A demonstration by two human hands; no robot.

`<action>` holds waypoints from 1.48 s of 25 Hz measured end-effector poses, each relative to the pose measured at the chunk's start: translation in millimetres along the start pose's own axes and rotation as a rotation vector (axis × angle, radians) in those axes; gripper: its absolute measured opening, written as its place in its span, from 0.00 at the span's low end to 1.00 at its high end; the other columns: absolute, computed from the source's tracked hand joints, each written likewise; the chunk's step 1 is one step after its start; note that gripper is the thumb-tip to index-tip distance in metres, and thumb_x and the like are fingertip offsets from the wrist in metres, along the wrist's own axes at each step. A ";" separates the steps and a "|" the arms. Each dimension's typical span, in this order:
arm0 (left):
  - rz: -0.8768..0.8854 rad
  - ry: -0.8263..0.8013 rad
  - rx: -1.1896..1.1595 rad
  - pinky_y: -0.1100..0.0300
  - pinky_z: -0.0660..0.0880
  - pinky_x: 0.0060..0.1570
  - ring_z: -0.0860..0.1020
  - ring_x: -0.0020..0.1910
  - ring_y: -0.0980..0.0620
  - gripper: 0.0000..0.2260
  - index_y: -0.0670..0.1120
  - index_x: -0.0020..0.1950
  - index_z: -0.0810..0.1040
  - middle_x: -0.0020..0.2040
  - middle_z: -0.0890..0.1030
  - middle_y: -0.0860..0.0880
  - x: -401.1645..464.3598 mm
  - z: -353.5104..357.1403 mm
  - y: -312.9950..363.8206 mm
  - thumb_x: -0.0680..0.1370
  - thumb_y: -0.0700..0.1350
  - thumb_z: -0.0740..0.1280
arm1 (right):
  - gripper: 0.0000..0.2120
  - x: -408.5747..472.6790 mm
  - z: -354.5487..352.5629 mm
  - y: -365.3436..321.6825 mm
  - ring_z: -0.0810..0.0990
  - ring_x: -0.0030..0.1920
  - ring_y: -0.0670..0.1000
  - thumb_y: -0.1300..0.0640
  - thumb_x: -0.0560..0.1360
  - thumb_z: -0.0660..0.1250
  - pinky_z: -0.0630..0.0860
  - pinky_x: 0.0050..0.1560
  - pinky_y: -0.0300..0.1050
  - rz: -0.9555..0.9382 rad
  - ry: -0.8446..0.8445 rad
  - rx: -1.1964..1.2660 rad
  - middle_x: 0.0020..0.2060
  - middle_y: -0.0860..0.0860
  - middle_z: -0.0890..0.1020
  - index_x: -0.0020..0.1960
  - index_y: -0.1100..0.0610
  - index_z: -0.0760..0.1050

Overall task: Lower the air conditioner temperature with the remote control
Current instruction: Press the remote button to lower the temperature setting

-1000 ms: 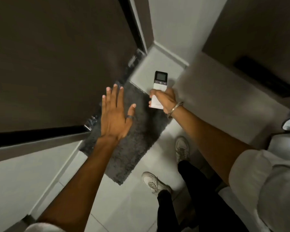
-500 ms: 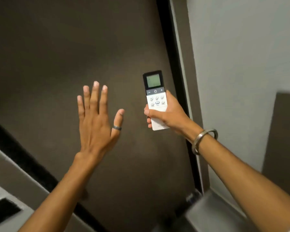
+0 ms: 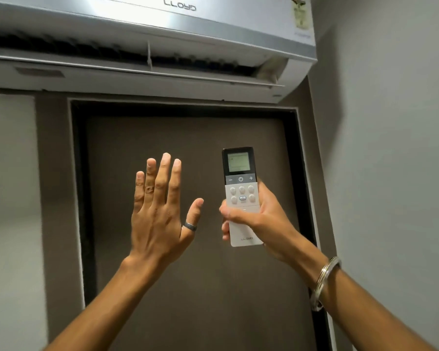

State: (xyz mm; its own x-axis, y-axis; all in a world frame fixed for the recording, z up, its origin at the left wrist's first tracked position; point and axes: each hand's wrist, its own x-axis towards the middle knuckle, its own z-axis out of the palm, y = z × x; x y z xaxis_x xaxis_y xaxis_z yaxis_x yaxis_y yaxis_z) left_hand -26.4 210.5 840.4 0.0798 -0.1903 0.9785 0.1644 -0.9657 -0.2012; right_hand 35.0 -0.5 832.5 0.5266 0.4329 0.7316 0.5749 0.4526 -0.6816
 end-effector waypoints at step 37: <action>-0.023 -0.018 0.074 0.42 0.46 0.83 0.50 0.84 0.39 0.37 0.41 0.83 0.57 0.85 0.54 0.39 8.6 -20.2 14.3 0.82 0.63 0.56 | 0.10 -5.4 13.4 -27.0 0.82 0.25 0.57 0.53 0.78 0.61 0.83 0.28 0.51 -0.024 0.133 0.068 0.34 0.57 0.85 0.56 0.56 0.75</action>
State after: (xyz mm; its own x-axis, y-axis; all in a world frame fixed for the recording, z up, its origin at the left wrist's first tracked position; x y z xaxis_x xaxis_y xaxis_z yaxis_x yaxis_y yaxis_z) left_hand -43.2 191.4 846.9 0.0927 -0.1646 0.9820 0.2387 -0.9538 -0.1824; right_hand 8.3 -4.7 846.8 0.5940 0.3159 0.7399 0.5474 0.5153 -0.6595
